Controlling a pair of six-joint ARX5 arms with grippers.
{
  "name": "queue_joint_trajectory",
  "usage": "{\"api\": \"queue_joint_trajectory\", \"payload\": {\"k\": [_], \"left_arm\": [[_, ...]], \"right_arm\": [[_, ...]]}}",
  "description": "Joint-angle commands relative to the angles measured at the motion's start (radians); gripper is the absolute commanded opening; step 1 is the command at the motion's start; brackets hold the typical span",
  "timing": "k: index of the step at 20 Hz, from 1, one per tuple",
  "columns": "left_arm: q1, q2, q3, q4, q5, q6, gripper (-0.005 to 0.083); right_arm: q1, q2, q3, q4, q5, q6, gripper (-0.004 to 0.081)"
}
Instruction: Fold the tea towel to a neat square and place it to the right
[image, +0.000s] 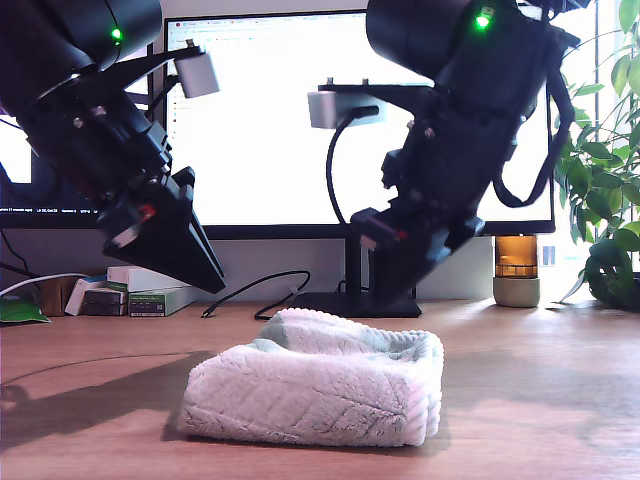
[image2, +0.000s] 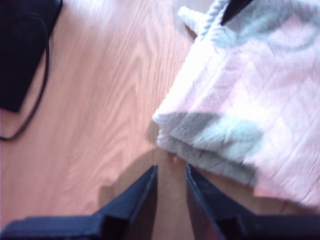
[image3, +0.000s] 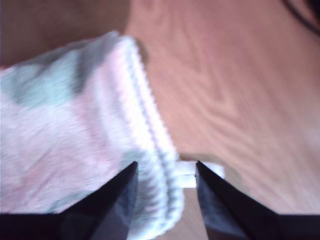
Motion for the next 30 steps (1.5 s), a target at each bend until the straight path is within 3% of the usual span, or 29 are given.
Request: {"api": "queue_joint_trajectory", "payload": {"k": [1, 3, 6, 7, 10, 12, 13, 15, 18, 22, 30], "left_arm": [[0.017, 0.006, -0.022, 0.008, 0.045, -0.097, 0.0153], [0.060, 0.006, -0.022, 0.000, 0.140, -0.224, 0.0168], [0.148, 0.006, -0.022, 0.023, 0.327, -0.478, 0.0276], [0.169, 0.006, -0.022, 0.039, 0.378, -0.513, 0.0294], [0.216, 0.030, -0.022, 0.108, 0.519, -0.655, 0.0291], [0.225, 0.082, -0.022, 0.146, 0.587, -0.705, 0.0289], [0.225, 0.116, -0.022, 0.160, 0.595, -0.708, 0.0289], [0.225, 0.171, -0.022, 0.196, 0.604, -0.708, 0.0289], [0.249, 0.227, -0.003, 0.248, 0.623, -0.760, 0.0289], [0.270, 0.304, 0.078, 0.207, 0.678, -0.795, 0.0293], [0.265, 0.406, 0.237, 0.062, 0.684, -0.869, 0.0310]], "right_arm": [[-0.011, 0.012, 0.062, -0.047, 0.005, 0.028, 0.0342], [-0.020, 0.012, 0.122, -0.157, -0.019, 0.071, 0.0342], [-0.026, 0.011, 0.210, -0.330, -0.043, 0.122, 0.0361], [-0.026, 0.011, 0.233, -0.388, -0.056, 0.142, 0.0374], [-0.026, -0.022, 0.261, -0.516, -0.169, 0.169, 0.0367], [-0.026, -0.074, 0.261, -0.575, -0.248, 0.188, 0.0307], [-0.026, -0.108, 0.261, -0.589, -0.267, 0.206, 0.0242], [-0.026, -0.187, 0.261, -0.599, -0.270, 0.249, -0.0031], [-0.022, -0.321, 0.261, -0.633, -0.272, 0.300, -0.0014], [-0.011, -0.451, 0.261, -0.653, -0.266, 0.344, -0.0013], [-0.011, -0.478, 0.261, -0.669, -0.248, 0.340, -0.0013]]}}
